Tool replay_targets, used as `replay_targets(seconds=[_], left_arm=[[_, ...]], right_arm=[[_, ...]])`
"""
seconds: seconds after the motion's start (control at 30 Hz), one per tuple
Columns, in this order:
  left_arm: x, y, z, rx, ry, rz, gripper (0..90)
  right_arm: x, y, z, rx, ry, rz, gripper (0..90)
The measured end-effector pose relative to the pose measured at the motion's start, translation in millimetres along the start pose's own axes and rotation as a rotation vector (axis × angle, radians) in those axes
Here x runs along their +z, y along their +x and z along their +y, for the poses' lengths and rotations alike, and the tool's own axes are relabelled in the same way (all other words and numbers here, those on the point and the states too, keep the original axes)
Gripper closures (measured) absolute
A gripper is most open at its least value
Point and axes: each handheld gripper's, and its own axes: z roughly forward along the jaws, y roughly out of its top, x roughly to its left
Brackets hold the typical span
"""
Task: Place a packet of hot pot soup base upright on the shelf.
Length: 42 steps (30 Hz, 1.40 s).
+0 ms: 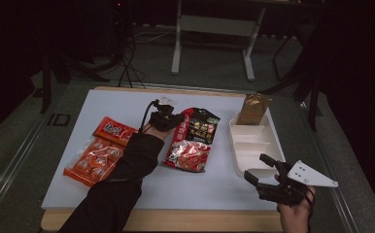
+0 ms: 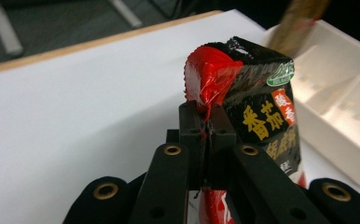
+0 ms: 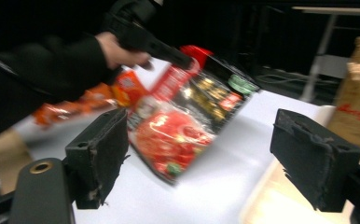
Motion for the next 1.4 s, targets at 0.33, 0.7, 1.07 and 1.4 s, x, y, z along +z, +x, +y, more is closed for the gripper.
replay_targets(seconds=[0.33,0.7,1.07,1.4], left_arm=[[-29.0,-25.2,3.9,0.077,-0.075,-0.088,88.4],[-68.9,-39.9,2.1,0.05,-0.215,-0.23,88.3],[-88.5,-62.2,9.7,0.054,-0.317,-0.376,88.3],[-85.1,-74.6,8.3,0.047,-0.31,-0.44,88.2]], right_arm=[[-3.2,0.4,2.3,0.034,0.016,-0.067,10.9],[8.0,2.0,14.0,0.041,0.032,-0.012,12.0],[37.0,0.0,41.1,0.059,0.001,0.075,19.1],[45.3,-5.3,58.2,0.125,0.002,0.174,65.1]])
